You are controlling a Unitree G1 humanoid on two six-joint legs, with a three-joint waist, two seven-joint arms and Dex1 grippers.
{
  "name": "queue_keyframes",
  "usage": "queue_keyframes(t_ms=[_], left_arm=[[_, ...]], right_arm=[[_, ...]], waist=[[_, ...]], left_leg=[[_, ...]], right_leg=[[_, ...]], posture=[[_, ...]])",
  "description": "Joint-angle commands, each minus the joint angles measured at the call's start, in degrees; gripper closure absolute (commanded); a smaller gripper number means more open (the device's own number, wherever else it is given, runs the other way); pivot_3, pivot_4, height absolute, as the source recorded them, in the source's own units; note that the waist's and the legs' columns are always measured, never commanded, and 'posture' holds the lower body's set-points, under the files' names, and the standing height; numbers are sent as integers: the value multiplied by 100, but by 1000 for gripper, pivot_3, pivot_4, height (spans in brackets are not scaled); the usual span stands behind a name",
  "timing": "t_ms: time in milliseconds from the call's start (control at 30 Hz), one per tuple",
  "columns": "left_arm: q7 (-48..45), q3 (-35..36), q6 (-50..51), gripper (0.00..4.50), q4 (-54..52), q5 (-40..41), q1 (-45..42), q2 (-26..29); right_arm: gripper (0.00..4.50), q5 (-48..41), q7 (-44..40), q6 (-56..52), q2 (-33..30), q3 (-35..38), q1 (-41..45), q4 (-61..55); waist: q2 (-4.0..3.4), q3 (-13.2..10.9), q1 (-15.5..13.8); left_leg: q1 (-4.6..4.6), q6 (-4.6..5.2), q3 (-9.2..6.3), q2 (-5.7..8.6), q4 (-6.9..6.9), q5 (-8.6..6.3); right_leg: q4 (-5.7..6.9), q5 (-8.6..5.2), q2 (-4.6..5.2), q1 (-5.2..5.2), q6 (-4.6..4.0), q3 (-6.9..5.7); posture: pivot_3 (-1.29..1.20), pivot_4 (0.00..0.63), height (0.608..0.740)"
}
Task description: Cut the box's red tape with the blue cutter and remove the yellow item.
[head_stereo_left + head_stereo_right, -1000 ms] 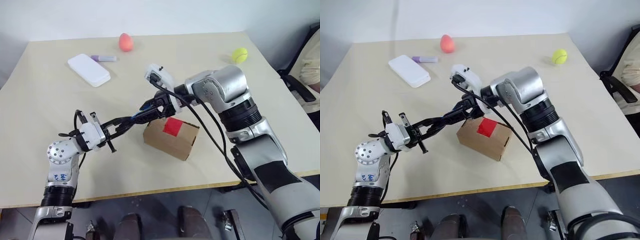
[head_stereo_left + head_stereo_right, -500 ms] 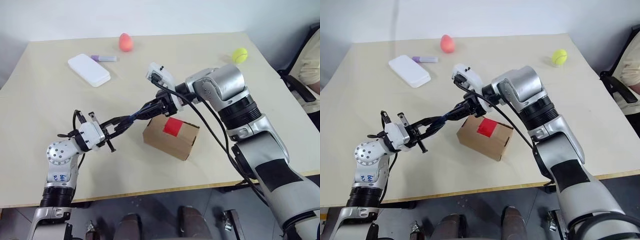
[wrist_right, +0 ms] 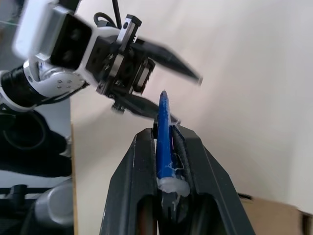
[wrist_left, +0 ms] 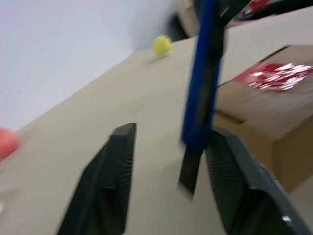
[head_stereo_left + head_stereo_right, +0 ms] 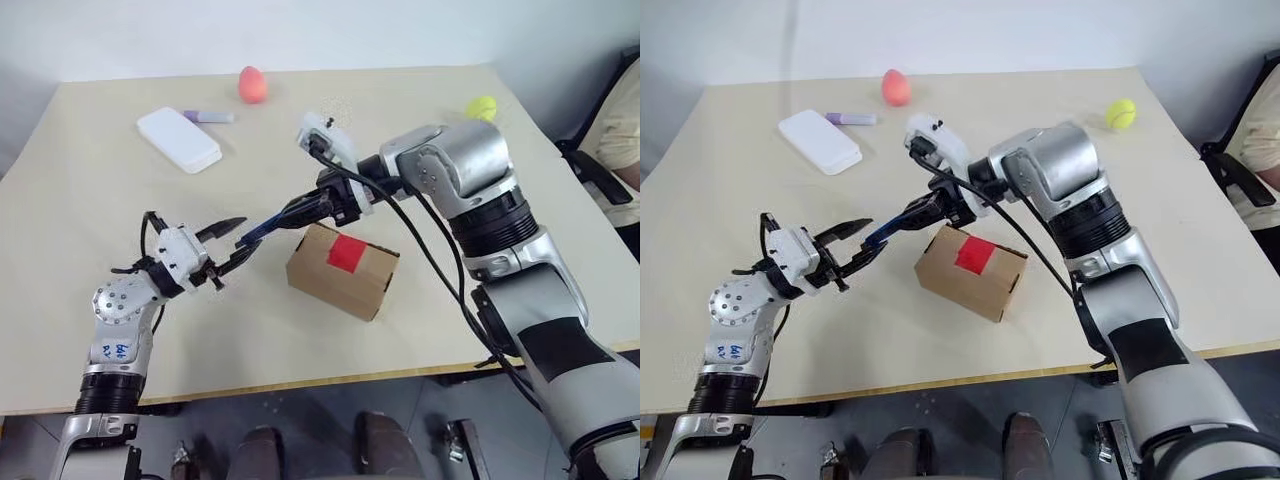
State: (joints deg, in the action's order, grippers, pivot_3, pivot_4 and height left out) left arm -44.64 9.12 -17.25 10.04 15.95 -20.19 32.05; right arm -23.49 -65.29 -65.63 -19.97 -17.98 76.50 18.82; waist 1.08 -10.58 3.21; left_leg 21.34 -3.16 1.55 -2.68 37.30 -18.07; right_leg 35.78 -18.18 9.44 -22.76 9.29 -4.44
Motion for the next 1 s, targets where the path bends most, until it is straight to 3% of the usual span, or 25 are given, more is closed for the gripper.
queue_keyframes(t_ms=[33, 133, 167, 333, 467, 733, 933, 1000], left_arm=[[174, 597, 719, 1064, -71, 159, 107, 592], [37, 996, 1376, 120, -295, 446, 484, 1058], [-70, 1111, 1518, 8, -447, 585, 664, 1149], [-510, 1161, 2713, 0, -1505, 1239, 1527, 1389], [-502, 940, 3565, 0, -2326, 1670, 1702, 1318], [23, 34, 4461, 0, -3191, 2058, 784, 552], [338, -585, 5150, 0, -3078, 2208, -274, -34], [386, -809, 5398, 382, -2963, 2128, -559, -80]], right_arm=[[4330, -142, 219, -198, -219, 411, -87, -359], [4330, -187, 438, -338, -411, 669, -202, -537], [4330, -217, 510, -393, -467, 763, -236, -603], [4330, -313, 821, -515, -620, 1076, -442, -866], [4330, -415, 1084, -589, -646, 1350, -571, -980], [4330, -682, 1607, -833, -831, 1918, -999, -1615], [4330, -844, 2057, -990, -953, 2300, -1324, -2096], [4330, -923, 2224, -1111, -964, 2462, -1429, -2253]], waist=[[0, 0, 4], [0, 0, 6], [0, 0, 4], [-3, -2, -16], [-3, -2, -76], [-3, -2, -169], [-3, -2, -166], [-3, -2, -172]], left_leg=[[0, 0, 0, 0, 0, 0], [0, -1, 0, -1, -5, -1], [0, -2, 0, -1, -6, -2], [0, -5, 1, -2, -16, -9], [4, -3, 2, -4, -8, -12], [9, -3, 3, -3, 1, -13], [9, -3, 3, -3, 7, -13], [11, -3, 4, -3, 10, -13]], right_leg=[[0, 0, 0, 0, 0, 0], [-1, 0, 0, -1, 0, -1], [-3, 0, 0, -1, 0, -1], [-6, 0, 0, -7, 0, -3], [-6, 0, 0, -5, 0, -4], [-8, 0, 0, -5, 0, -4], [-8, 0, 0, -5, 0, -3], [-9, 0, -1, -4, 0, -3]], posture=[[0, 150, 740], [0, 150, 740], [0, 150, 740], [0, 150, 740], [0, 150, 740], [0, 150, 740], [0, 150, 740], [0, 150, 740]])
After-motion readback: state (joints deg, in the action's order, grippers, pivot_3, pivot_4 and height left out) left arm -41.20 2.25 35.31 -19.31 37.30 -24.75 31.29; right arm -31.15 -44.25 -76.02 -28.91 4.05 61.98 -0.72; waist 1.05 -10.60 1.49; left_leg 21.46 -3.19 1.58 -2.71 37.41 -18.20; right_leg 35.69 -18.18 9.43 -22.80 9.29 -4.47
